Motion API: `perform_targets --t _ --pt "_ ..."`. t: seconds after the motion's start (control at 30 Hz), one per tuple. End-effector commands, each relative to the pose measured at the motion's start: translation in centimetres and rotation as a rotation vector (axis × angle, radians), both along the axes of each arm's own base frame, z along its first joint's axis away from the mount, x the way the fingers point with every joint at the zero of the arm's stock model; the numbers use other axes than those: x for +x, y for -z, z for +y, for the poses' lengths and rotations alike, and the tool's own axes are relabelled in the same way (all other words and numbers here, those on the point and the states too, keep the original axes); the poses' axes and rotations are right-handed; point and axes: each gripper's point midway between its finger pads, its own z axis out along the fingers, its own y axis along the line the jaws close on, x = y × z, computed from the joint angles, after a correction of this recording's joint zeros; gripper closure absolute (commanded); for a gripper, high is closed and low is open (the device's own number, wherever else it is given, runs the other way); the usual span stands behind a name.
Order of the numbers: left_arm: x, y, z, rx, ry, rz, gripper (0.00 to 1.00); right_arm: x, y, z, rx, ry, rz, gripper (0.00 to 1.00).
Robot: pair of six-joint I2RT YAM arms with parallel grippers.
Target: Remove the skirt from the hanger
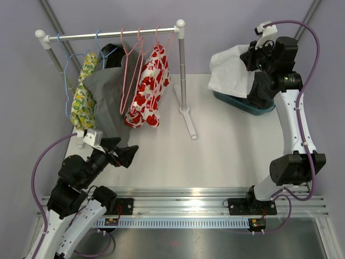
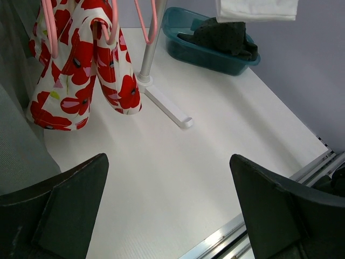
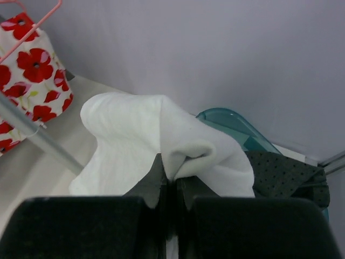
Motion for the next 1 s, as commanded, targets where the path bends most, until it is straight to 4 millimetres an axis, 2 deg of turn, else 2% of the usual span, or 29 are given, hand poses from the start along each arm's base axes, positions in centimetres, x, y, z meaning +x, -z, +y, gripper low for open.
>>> perform_targets --t 0.0,0.17,0.2,0.23,0.3,0.33,0.4,0.43,0.47,0.5,0.6,0.63,0.7,0.73,0.8,0.83,0.9,0.93,0.97 --pt "0.0 -1.2 0.2 -0.044 -0.015 -0.039 0.01 3.6 -2.2 -1.5 0.021 0.098 -0.074 1.00" --pt "-0.1 -0.8 0.2 -0.054 -0.018 -0.027 0.01 7.5 -2.1 -1.6 0.052 0.116 -0.070 1.00" --pt "0.0 -0.8 0.2 -0.056 -0.020 -0.025 0.01 8.1 -1.8 -1.6 0.057 0.120 -0.065 1.00" --pt "0.0 -0.7 0.3 -0.057 -0.023 -0.023 0.01 9.1 -0.7 -1.6 0.062 0.125 -0.044 1.00" --pt "0.0 -0.6 0.3 -0.057 -0.028 -0.021 0.01 10.0 -0.5 -1.8 0.070 0.135 -0.049 1.00" --pt "0.0 -0.6 0.4 -0.058 -0.029 -0.020 0.01 11.0 0.5 -2.0 0.075 0.153 -0.037 1.00" --pt "0.0 -0.6 0.4 -0.058 -0.032 -0.019 0.01 11.8 1.3 -2.2 0.078 0.166 -0.027 1.00" --pt "0.0 -0.6 0.4 -0.057 -0.032 -0.018 0.01 12.7 2.6 -2.4 0.077 0.181 -0.008 1.00" --pt "0.1 -0.6 0.5 -0.057 -0.035 -0.018 0.01 13.2 3.4 -4.3 0.075 0.220 0.001 1.00" --pt "0.1 -0.5 0.4 -0.056 -0.035 -0.017 0.01 13.6 4.2 -4.6 0.069 0.233 0.010 1.00" --pt "0.3 -0.3 0.3 -0.052 -0.034 -0.010 0.01 15.4 8.2 -6.3 0.039 0.296 0.063 1.00" --pt "0.3 -0.3 0.3 -0.052 -0.036 -0.010 0.01 16.2 10.6 -7.1 0.021 0.331 0.100 1.00" --pt "0.4 -0.4 0.2 -0.052 -0.031 -0.012 0.01 16.9 13.8 -8.3 -0.004 0.366 0.153 1.00" --pt "0.4 -0.4 0.2 -0.051 -0.031 -0.011 0.01 17.4 16.9 -8.8 -0.031 0.383 0.207 1.00" --pt "0.4 -0.6 0.2 -0.052 -0.029 -0.015 0.01 17.6 20.1 -9.7 -0.067 0.398 0.264 1.00" --pt "0.4 -0.7 0.2 -0.053 -0.031 -0.015 0.01 17.7 22.8 -10.2 -0.087 0.408 0.311 1.00" --pt "0.4 -0.6 0.2 -0.053 -0.031 -0.013 0.01 17.6 25.4 -10.6 -0.115 0.404 0.355 1.00" --pt "0.4 -0.6 0.2 -0.051 -0.031 -0.011 0.01 17.4 27.4 -10.8 -0.142 0.395 0.393 1.00" --pt "0.3 -0.8 0.2 -0.055 -0.031 -0.014 0.01 17.3 28.2 -10.7 -0.155 0.388 0.409 1.00"
